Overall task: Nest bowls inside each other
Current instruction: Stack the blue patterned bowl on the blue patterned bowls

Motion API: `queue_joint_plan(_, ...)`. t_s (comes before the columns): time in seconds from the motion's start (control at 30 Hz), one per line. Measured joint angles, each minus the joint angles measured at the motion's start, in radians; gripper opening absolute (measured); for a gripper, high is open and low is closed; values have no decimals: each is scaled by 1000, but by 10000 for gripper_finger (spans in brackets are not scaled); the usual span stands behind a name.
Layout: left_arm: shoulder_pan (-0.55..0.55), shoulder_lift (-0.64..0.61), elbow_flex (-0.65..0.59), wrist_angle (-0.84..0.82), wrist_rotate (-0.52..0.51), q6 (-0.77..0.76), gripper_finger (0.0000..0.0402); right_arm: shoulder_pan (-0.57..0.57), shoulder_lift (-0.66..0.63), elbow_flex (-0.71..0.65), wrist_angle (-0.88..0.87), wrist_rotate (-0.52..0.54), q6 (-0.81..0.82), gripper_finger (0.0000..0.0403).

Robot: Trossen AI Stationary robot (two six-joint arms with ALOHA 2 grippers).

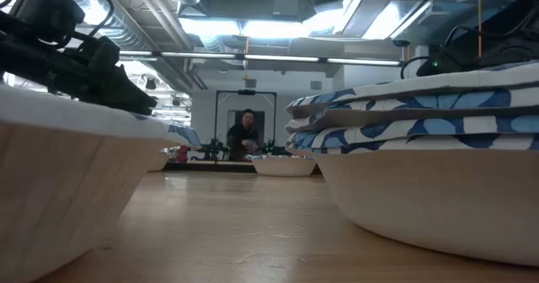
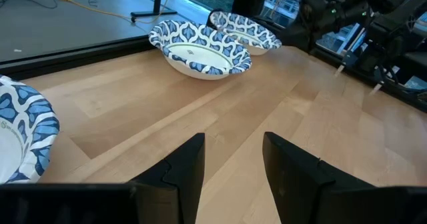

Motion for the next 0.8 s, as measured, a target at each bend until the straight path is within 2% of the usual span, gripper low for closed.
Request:
queue_joint_plan(0.43, 0, 0, 0, 0, 0, -3, 146, -27, 0, 22, 30, 13, -28, 115)
queue_joint_plan(0.57, 0, 0, 0, 0, 0, -3, 146, -27, 0, 33, 29, 12, -49, 85)
queue_joint_plan(0.8, 0, 0, 0, 0, 0, -3, 146, -27, 0, 36, 30, -4, -83, 10)
